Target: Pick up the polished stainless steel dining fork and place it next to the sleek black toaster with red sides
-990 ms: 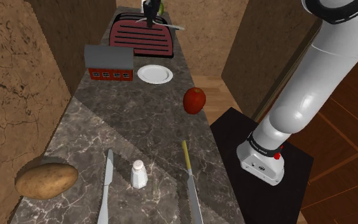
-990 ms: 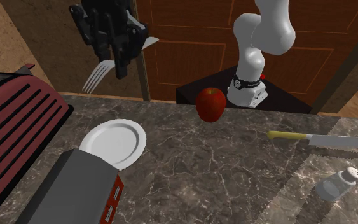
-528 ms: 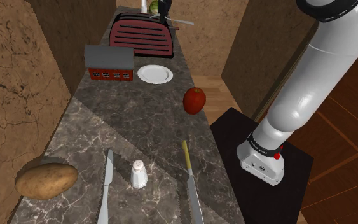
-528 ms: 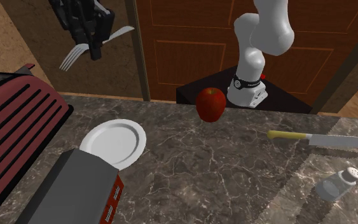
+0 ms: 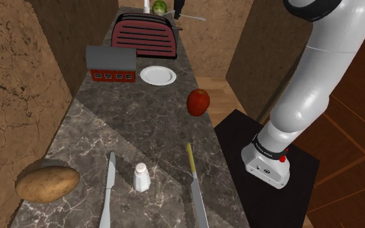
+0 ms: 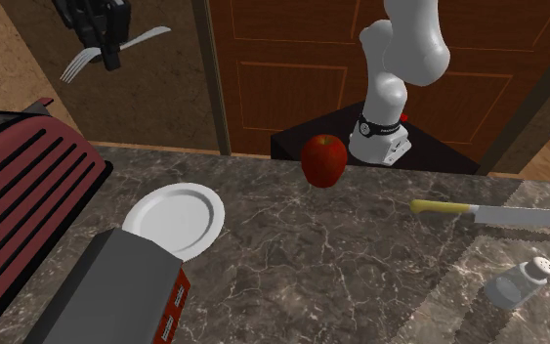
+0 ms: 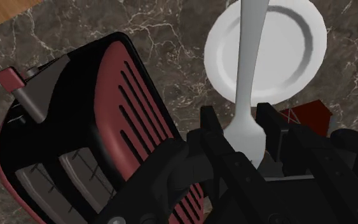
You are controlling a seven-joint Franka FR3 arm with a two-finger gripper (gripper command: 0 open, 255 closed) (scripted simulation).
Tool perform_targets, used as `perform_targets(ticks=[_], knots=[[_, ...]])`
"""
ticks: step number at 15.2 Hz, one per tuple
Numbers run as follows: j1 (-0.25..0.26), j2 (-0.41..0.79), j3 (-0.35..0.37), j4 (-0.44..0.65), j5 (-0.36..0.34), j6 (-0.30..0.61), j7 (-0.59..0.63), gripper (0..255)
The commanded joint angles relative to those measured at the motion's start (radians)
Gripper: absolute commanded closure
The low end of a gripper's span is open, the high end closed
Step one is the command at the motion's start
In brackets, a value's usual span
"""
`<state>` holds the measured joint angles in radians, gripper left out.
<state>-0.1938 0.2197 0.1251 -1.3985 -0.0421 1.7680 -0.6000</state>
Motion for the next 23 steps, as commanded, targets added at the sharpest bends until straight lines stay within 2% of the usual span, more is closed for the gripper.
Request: perform_targets(ticks=[1,5,9,23], knots=[[-0.024,0.037,-0.015,0.054,0.005,-0.017,-0.042,255],[-0.072,0.129,-0.039,0.189,0.016,-0.059,-0.118,255],[-0.118,0.254,-0.059,0.380,0.025,-0.126,-0.188,255],[-0.125,0.191,-0.058,0.092,0.029,0.100,-0.190,255]])
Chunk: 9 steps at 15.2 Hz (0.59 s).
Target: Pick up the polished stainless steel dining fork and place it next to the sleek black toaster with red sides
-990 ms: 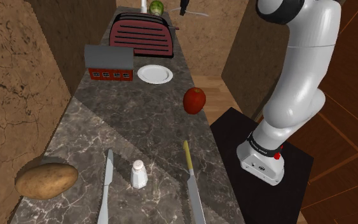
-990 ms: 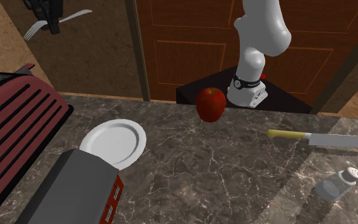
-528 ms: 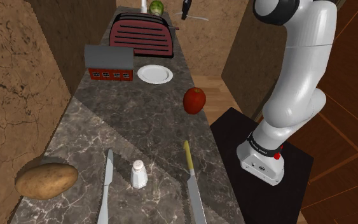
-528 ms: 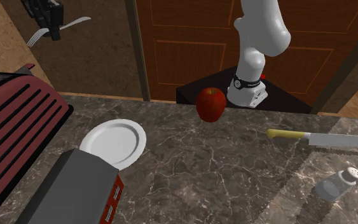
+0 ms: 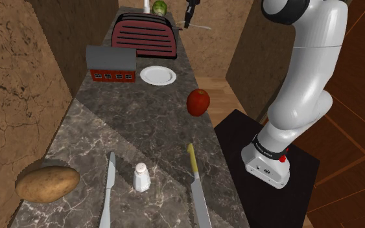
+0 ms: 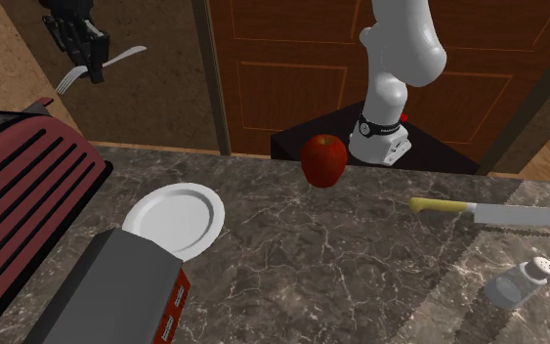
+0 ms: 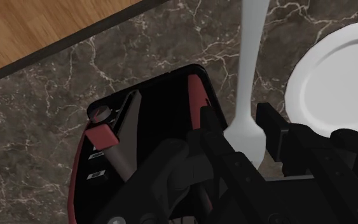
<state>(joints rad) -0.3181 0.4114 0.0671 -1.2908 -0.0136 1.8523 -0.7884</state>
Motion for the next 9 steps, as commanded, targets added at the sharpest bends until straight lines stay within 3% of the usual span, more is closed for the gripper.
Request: perform_targets(ticks=[1,9], knots=[[-0.001,-0.002,0.000,-0.031,0.000,0.030,-0.001,255],[-0.003,-0.002,-0.001,-0.138,0.000,0.137,-0.002,255]])
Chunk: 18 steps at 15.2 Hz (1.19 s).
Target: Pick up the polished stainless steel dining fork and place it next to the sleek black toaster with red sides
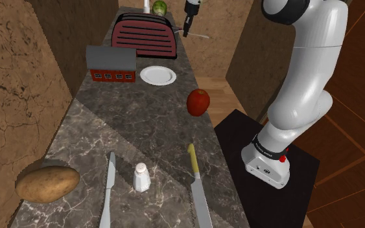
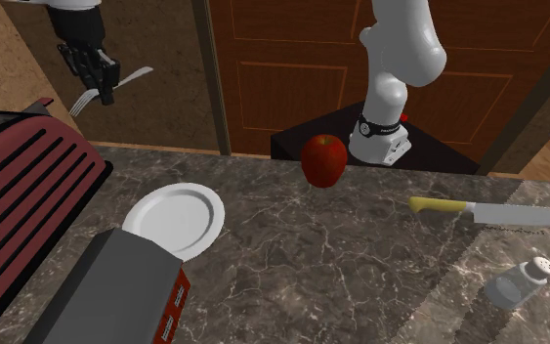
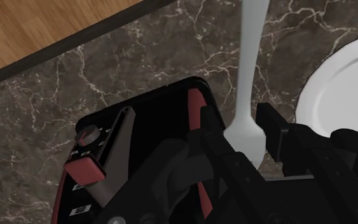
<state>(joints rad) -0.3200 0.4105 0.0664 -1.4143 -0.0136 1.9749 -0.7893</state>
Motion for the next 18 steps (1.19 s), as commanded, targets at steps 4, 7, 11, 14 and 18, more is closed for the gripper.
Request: perform_targets(ticks=[4,7,11,14,18], knots=[[-0.001,0.006,-0.001,-0.059,0.000,0.065,-0.001,255],[-0.001,0.013,-0.001,-0.089,-0.001,0.102,-0.001,255],[-0.001,0.025,-0.002,-0.125,-0.001,0.150,-0.001,255],[-0.001,0.036,-0.002,-0.148,-0.002,0.185,-0.001,255],[-0.001,0.054,-0.003,-0.176,-0.003,0.231,0.000,255]])
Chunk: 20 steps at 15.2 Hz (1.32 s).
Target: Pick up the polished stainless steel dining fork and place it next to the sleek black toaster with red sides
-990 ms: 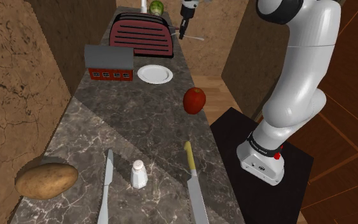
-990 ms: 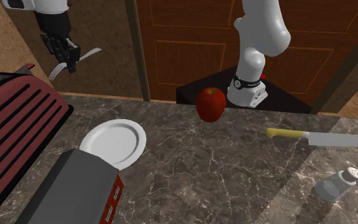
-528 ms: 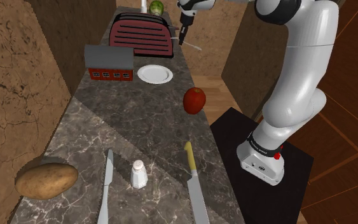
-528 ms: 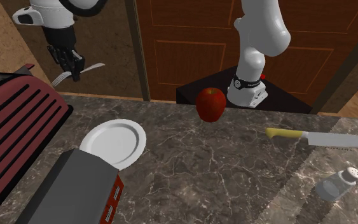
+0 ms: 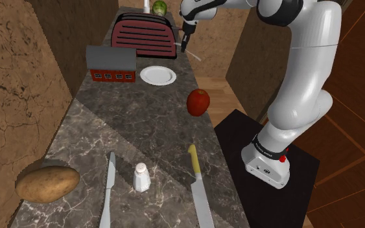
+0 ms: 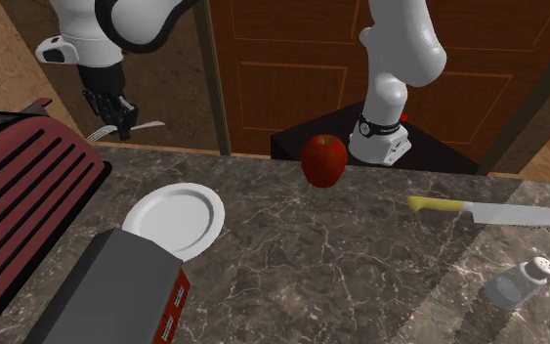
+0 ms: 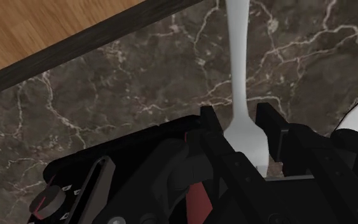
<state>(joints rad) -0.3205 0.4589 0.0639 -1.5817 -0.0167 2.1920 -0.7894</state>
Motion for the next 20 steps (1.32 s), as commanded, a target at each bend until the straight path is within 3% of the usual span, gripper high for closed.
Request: perform_targets(ticks=[1,13,20], knots=[[0.000,0.011,-0.001,-0.015,-0.001,0.025,0.000,255],[0.001,0.081,-0.003,-0.070,-0.005,0.151,0.002,255],[0.001,0.081,-0.003,-0.070,-0.006,0.151,0.002,255]])
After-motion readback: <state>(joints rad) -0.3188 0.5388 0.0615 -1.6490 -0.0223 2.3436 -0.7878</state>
